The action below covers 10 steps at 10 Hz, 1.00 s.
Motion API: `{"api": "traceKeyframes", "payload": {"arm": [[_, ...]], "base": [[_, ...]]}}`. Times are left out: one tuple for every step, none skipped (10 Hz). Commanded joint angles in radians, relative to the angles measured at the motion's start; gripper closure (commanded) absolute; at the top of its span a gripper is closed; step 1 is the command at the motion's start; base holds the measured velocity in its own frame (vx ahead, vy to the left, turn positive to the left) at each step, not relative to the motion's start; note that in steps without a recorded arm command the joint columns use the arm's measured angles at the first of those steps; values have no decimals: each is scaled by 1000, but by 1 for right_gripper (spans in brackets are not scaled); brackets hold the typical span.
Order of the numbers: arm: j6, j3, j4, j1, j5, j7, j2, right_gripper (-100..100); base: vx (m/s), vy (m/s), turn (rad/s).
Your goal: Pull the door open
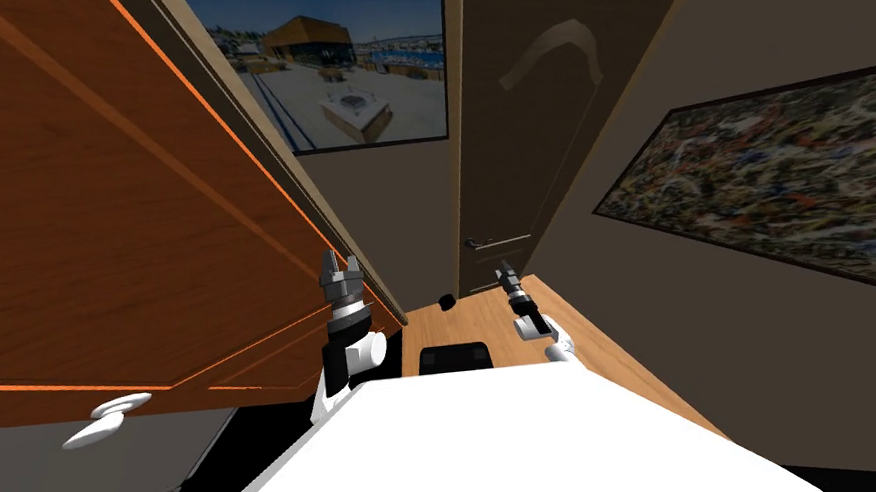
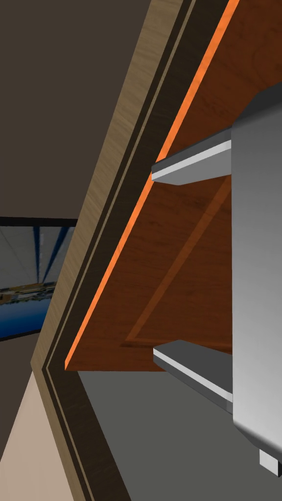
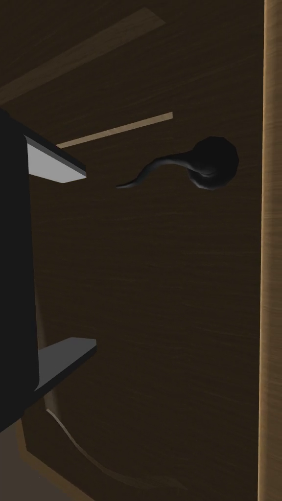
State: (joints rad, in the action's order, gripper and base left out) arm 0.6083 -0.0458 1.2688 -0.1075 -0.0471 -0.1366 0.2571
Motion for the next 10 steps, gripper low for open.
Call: {"api": "traceKeyframes", "payload": {"arm": [[10, -4, -50, 22, 0, -9, 11, -100], [10, -4, -60, 22, 0, -9, 11, -100], [15, -6, -91, 33, -1, -14, 18, -100], [21, -7, -114, 44, -1, -19, 25, -100], [26, -9, -146, 55, -2, -24, 32, -100], [26, -9, -153, 55, -2, -24, 32, -100], [30, -11, -180, 65, -2, -29, 38, -100], [35, -13, -207, 75, -2, -33, 44, -100], [39, -15, -234, 84, -3, -38, 50, -100], [43, -16, -258, 93, -3, -42, 55, -100]], "base": [[81, -41, 148], [56, -31, 45], [52, -22, 63], [72, -33, 112], [91, -41, 123], [59, -26, 47], [38, -20, 65], [56, -25, 103], [74, -29, 112], [73, -32, 91]]}}
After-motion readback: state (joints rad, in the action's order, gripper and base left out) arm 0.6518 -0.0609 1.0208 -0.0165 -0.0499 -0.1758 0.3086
